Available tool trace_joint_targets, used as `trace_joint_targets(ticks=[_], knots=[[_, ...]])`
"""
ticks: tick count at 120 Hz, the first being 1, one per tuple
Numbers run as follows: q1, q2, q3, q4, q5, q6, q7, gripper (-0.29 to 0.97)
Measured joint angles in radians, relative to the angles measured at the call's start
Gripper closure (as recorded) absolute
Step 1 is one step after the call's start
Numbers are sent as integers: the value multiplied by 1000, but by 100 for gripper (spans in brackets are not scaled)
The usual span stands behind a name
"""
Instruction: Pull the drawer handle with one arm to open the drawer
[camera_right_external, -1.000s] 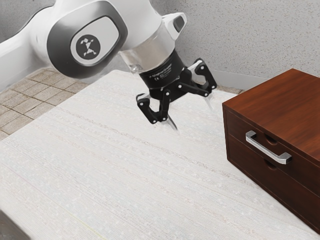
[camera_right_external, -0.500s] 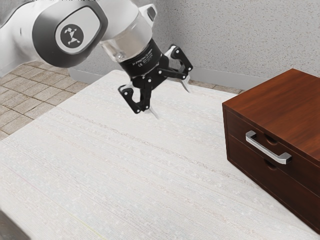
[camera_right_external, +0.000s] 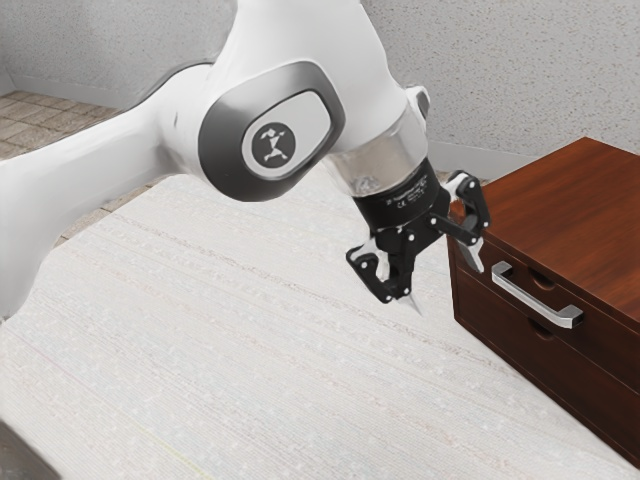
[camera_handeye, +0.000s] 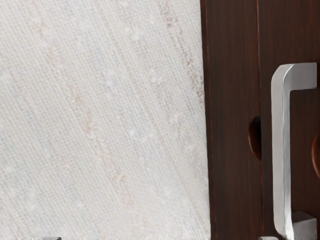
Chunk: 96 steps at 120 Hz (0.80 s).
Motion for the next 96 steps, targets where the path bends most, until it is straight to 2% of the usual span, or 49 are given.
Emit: trace_joint_targets(ticks=[34, 96], knots=[[24, 53, 8, -2, 1, 106, -5, 30], [5, 140, 3, -2, -26, 258, 39, 39]])
